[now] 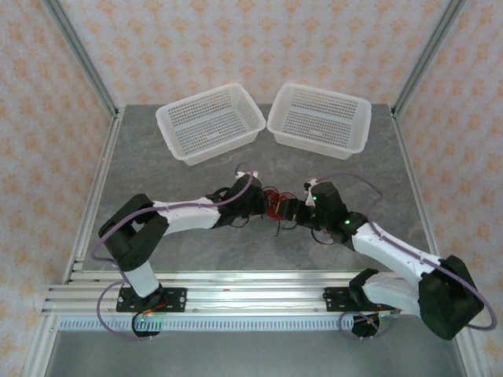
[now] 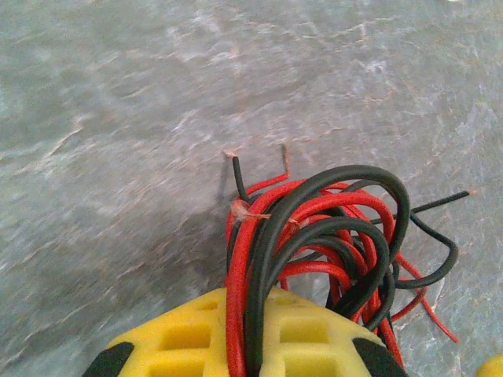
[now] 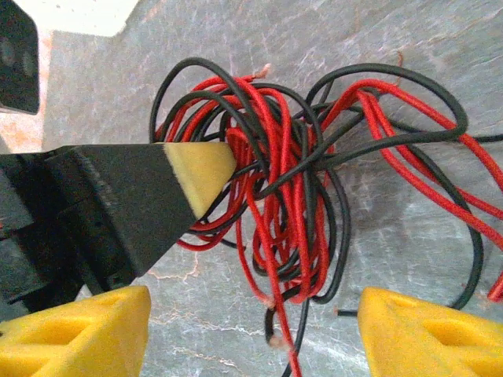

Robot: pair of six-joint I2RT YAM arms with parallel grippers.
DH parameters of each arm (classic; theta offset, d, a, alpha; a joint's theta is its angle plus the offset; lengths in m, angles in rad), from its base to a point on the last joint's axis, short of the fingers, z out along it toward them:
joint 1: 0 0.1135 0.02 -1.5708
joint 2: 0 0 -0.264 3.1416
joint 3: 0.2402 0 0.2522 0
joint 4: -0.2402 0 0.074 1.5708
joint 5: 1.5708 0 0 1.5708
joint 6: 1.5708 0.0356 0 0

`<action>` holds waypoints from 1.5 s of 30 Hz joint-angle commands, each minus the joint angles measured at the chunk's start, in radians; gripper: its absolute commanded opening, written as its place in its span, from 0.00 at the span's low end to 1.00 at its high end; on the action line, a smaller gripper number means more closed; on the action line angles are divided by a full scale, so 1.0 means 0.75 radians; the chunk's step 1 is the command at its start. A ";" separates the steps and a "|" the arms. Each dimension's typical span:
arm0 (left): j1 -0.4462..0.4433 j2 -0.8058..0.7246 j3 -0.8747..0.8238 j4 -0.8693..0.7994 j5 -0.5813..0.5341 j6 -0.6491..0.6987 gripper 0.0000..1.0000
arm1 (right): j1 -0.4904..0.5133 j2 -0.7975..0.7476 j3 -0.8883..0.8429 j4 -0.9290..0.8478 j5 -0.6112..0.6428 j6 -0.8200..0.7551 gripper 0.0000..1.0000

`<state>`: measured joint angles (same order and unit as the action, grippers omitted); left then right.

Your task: Untangle the cables

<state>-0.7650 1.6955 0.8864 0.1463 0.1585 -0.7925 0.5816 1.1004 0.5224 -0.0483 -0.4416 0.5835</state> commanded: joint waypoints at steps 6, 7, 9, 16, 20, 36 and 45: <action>0.046 -0.177 -0.166 0.201 0.024 -0.183 0.00 | 0.090 0.171 -0.029 0.279 0.057 -0.020 0.68; 0.049 -0.188 -0.183 0.217 0.026 -0.193 0.00 | 0.095 0.187 -0.031 0.309 0.046 -0.033 0.67; 0.052 -0.201 -0.212 0.251 0.039 -0.216 0.00 | 0.100 0.214 -0.036 0.352 0.044 -0.049 0.67; 0.065 -0.237 -0.294 0.336 0.086 -0.277 0.00 | 0.100 0.297 -0.050 0.466 0.076 -0.102 0.64; 0.073 -0.273 -0.328 0.361 0.095 -0.302 0.00 | 0.100 0.332 -0.050 0.516 0.073 -0.130 0.59; 0.095 -0.361 -0.407 0.446 0.089 -0.371 0.00 | 0.115 0.486 -0.049 0.744 -0.091 -0.080 0.34; 0.193 -0.460 -0.306 0.034 0.153 -0.101 0.00 | 0.116 0.330 0.150 0.234 0.096 -0.612 0.00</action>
<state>-0.6575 1.4063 0.5957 0.3294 0.2653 -0.9955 0.6689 1.4136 0.5594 0.3035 -0.4610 0.3374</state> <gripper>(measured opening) 0.076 0.098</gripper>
